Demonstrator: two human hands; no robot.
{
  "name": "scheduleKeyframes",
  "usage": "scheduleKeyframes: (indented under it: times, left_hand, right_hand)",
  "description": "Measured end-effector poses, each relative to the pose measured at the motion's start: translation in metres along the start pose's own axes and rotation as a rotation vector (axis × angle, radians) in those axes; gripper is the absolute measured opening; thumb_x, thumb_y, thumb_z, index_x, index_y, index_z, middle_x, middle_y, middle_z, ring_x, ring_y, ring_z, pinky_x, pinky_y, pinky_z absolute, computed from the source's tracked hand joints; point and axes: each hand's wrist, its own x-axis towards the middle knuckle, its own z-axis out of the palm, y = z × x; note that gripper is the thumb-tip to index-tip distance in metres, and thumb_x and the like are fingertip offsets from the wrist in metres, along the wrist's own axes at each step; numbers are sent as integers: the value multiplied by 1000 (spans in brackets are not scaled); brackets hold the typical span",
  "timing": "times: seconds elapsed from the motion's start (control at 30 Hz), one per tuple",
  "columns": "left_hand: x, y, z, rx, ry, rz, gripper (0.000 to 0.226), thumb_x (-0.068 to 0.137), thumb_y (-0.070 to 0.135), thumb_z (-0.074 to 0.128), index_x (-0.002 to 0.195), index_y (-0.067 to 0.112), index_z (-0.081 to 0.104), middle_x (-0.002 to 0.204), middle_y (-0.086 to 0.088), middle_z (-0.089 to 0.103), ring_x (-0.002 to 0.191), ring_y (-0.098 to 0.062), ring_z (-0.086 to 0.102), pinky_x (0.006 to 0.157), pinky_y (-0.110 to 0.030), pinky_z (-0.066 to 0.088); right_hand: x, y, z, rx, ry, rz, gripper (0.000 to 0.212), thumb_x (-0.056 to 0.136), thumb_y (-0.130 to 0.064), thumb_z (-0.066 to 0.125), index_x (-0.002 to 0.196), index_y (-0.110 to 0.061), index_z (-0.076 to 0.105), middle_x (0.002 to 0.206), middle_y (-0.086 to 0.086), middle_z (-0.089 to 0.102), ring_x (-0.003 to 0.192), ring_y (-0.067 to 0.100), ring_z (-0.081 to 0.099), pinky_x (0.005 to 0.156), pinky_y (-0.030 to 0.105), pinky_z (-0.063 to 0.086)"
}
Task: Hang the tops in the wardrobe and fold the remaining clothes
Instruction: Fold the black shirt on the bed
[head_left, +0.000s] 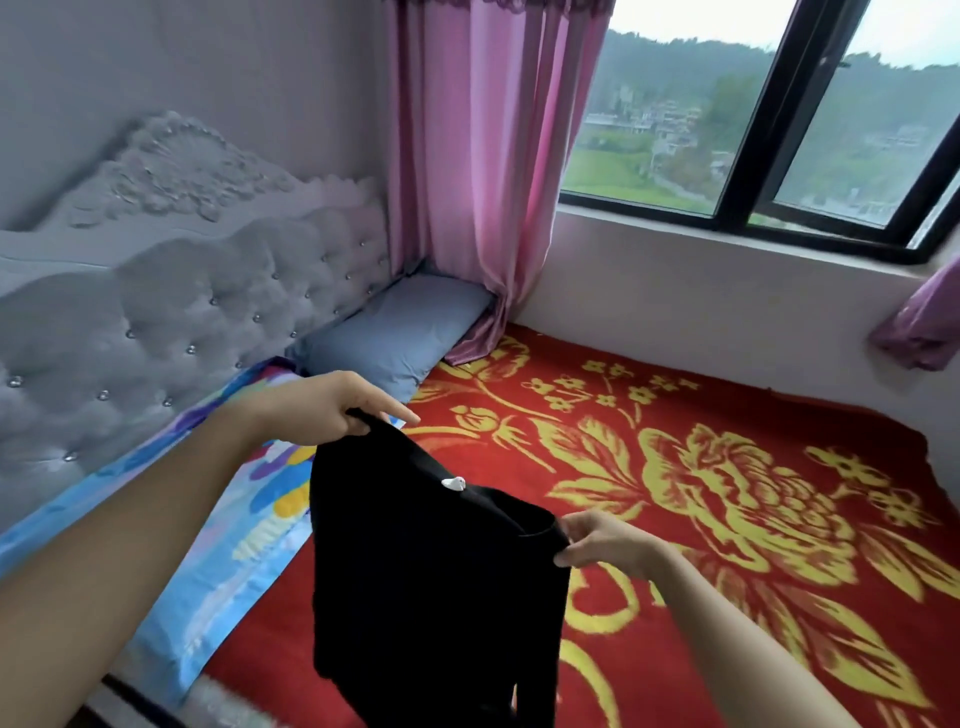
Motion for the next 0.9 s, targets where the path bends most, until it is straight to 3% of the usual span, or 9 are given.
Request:
scheduleKeyframes:
  times: [0.1, 0.17, 0.23, 0.37, 0.47, 0.57, 0.67, 0.8, 0.9]
  left_hand:
    - [3, -9, 12, -41, 19, -10, 61, 84, -15, 50, 110, 38, 64, 89, 31, 64, 84, 22, 55, 72, 0, 38]
    - [9, -9, 17, -58, 7, 25, 59, 83, -17, 48, 115, 30, 64, 82, 34, 65, 81, 19, 57, 70, 0, 38]
    - [20, -8, 17, -100, 24, 81, 55, 84, -18, 47, 116, 24, 65, 87, 30, 68, 82, 12, 60, 71, -3, 40]
    - [34, -9, 12, -208, 138, 137, 59, 85, -16, 52, 102, 38, 65, 93, 15, 72, 87, 1, 62, 79, -10, 45]
    - [45, -10, 13, -251, 139, 147, 59, 83, -17, 53, 102, 37, 64, 89, 16, 72, 79, 6, 61, 77, -7, 44]
    - [56, -16, 20, -298, 113, 128, 52, 82, -14, 59, 107, 32, 65, 86, 13, 73, 78, 3, 62, 76, -8, 45]
    - [67, -21, 30, -352, 52, 78, 41, 82, -3, 66, 102, 33, 68, 84, 7, 72, 79, -3, 64, 76, -13, 47]
    - [76, -33, 55, -286, -14, 4, 28, 81, 6, 70, 85, 33, 71, 87, 17, 68, 95, -4, 58, 76, -7, 42]
    - [72, -38, 68, -578, -162, -30, 22, 73, 14, 78, 93, 24, 74, 81, 8, 71, 89, -8, 62, 70, -10, 46]
  right_hand:
    - [-21, 1, -9, 140, 41, -63, 16, 66, -8, 64, 70, -8, 48, 88, 2, 62, 87, 17, 60, 81, 25, 44]
    - [-28, 2, -4, 244, 23, -105, 17, 65, -2, 62, 65, -10, 46, 79, -4, 65, 79, 11, 64, 73, 21, 48]
    - [-37, 6, 3, 431, -4, -107, 18, 66, 2, 60, 72, -9, 47, 72, 2, 61, 69, 15, 62, 65, 25, 49]
    - [-54, 10, 9, 596, 3, -109, 31, 66, -1, 68, 76, -9, 40, 68, 4, 52, 56, 15, 53, 51, 23, 42]
    - [-69, 10, 4, 583, 62, -84, 37, 75, 7, 67, 100, -11, 46, 75, 9, 63, 61, 19, 61, 54, 28, 47]
    - [-80, 14, 0, 435, 146, -2, 51, 83, 11, 60, 125, -13, 46, 86, 10, 72, 80, 21, 69, 72, 29, 54]
    - [-91, 15, -3, 254, 393, 5, 26, 84, -12, 67, 108, -1, 66, 96, 16, 69, 88, 30, 65, 81, 32, 50]
    - [-105, 9, -12, 325, 662, -115, 44, 77, -35, 66, 94, 6, 68, 85, 19, 64, 78, 30, 59, 72, 37, 43]
    - [-113, -8, -19, 366, 808, -170, 39, 75, -45, 63, 78, -6, 68, 69, 9, 60, 60, 20, 56, 57, 28, 40]
